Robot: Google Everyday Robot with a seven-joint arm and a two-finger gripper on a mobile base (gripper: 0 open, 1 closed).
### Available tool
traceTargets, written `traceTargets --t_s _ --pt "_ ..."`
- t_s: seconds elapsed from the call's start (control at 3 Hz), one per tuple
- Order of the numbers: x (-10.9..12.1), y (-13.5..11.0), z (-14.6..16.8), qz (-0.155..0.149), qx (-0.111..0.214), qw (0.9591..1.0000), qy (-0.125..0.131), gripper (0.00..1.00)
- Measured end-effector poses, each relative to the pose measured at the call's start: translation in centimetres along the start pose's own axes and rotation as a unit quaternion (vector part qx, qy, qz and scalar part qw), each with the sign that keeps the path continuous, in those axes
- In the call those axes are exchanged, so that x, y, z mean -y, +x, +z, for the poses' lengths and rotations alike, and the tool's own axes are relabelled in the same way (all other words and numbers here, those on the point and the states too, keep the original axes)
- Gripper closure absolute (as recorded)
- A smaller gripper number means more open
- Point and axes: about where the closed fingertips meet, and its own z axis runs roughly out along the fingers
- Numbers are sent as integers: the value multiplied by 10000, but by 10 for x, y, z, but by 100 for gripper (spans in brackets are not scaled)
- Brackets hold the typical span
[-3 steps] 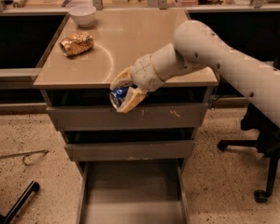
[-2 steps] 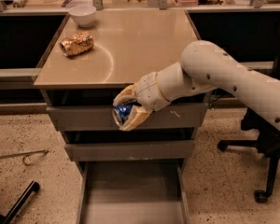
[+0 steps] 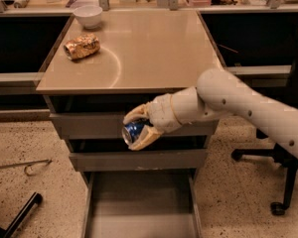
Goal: Place pepsi can into bottom drawer
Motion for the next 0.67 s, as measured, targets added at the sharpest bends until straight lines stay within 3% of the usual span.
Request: traceTargets --t_s 0.33,0.67 --pt "-43 63 35 360 398 9979 354 100" --pt "-69 104 62 520 397 9959 620 100"
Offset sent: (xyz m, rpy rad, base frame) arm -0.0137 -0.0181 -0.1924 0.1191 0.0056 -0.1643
